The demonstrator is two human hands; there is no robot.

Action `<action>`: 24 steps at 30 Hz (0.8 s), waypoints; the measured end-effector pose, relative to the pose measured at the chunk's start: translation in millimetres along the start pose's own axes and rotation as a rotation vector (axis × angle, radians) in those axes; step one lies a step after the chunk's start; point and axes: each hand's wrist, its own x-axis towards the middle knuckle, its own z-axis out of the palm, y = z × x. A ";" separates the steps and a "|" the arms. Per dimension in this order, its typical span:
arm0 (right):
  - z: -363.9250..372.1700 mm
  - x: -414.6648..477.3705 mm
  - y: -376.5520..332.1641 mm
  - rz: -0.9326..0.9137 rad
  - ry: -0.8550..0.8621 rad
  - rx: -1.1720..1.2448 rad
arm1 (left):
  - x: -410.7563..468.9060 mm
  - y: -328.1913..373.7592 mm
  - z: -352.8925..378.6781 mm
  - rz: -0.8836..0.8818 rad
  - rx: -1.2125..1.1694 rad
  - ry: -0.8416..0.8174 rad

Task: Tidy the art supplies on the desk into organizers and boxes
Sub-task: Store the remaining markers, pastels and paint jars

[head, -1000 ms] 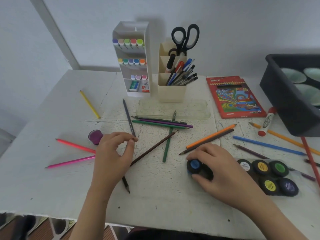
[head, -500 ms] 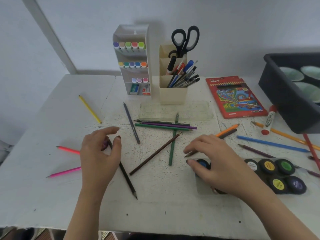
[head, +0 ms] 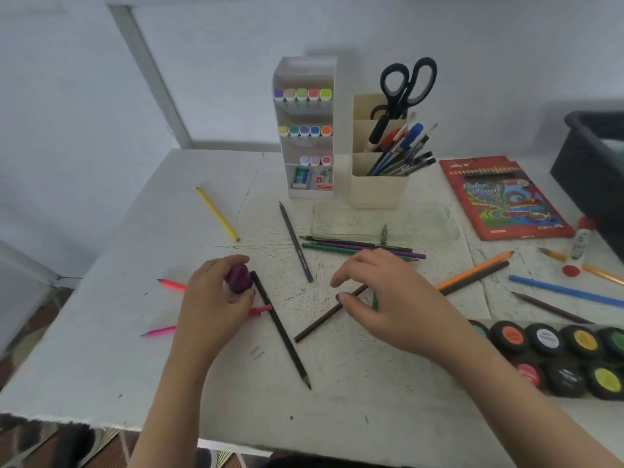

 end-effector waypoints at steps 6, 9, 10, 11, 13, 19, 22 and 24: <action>2.3 -5.6 4.7 0.035 0.045 0.045 | 4.0 13.3 2.8 -0.074 -0.119 0.055; -0.6 -8.4 10.8 0.092 0.114 0.104 | 3.5 38.7 6.1 -0.104 -0.302 0.041; -3.1 -10.7 13.5 0.117 0.136 0.140 | 2.2 49.9 8.5 -0.106 -0.369 0.015; -5.7 -11.9 16.2 0.143 0.157 0.188 | 0.9 60.5 10.7 -0.097 -0.432 -0.016; -13.6 -16.0 21.0 0.199 0.198 0.318 | -4.5 83.0 17.3 -0.045 -0.536 -0.096; -41.3 -37.1 28.2 0.258 0.223 0.647 | -37.4 137.0 55.5 0.186 -0.709 -0.263; -51.8 -53.4 34.5 0.269 0.182 0.629 | -51.1 147.8 71.6 0.210 -0.768 -0.248; -57.6 -63.7 38.0 0.284 0.127 0.598 | -57.1 149.9 77.3 0.189 -0.810 -0.255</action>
